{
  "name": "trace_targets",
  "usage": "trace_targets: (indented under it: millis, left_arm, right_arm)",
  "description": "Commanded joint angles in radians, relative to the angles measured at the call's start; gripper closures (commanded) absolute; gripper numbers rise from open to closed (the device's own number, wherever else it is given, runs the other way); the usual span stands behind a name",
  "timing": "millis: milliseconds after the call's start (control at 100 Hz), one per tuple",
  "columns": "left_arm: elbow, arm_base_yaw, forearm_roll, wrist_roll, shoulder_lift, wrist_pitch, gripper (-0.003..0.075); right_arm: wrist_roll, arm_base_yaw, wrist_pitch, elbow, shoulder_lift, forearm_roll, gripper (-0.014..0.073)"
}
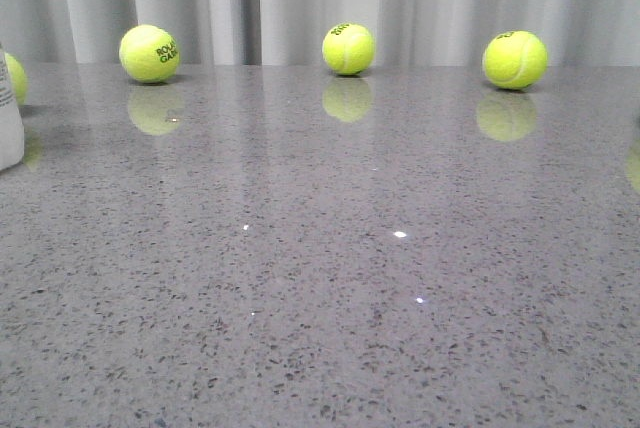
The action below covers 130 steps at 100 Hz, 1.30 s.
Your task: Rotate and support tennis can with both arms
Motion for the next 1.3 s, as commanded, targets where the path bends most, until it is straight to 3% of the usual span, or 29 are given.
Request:
trace_targets:
  millis: [0,340,630,720,970,1290]
  left_arm:
    - [0.047,0.002,0.000,-0.013,-0.040,-0.075,0.0741]
    - [0.047,0.002,0.000,-0.013,-0.040,-0.075,0.0741]
    - [0.047,0.002,0.000,-0.013,-0.040,-0.075,0.0741]
    - [0.047,0.002,0.000,-0.013,-0.040,-0.075,0.0741]
    - [0.047,0.002,0.000,-0.013,-0.040,-0.075,0.0741]
    - [0.047,0.002,0.000,-0.013,-0.040,-0.075,0.0741]
  right_arm:
    - [-0.006,-0.007,-0.074,-0.024,0.010,0.009,0.0662]
    - [0.036,-0.007,-0.166,0.076,-0.068,-0.019,0.0662]
    - [0.382,-0.007,-0.308,0.282,-0.219,-0.284,0.0662]
    - [0.436,-0.007,-0.340,0.337,-0.234,-0.321,0.0662]
    - [0.455,-0.007,-0.522,0.473,-0.234,-0.326,0.0662]
    - [0.455,-0.007,-0.523,0.470,-0.234,-0.327,0.0662]
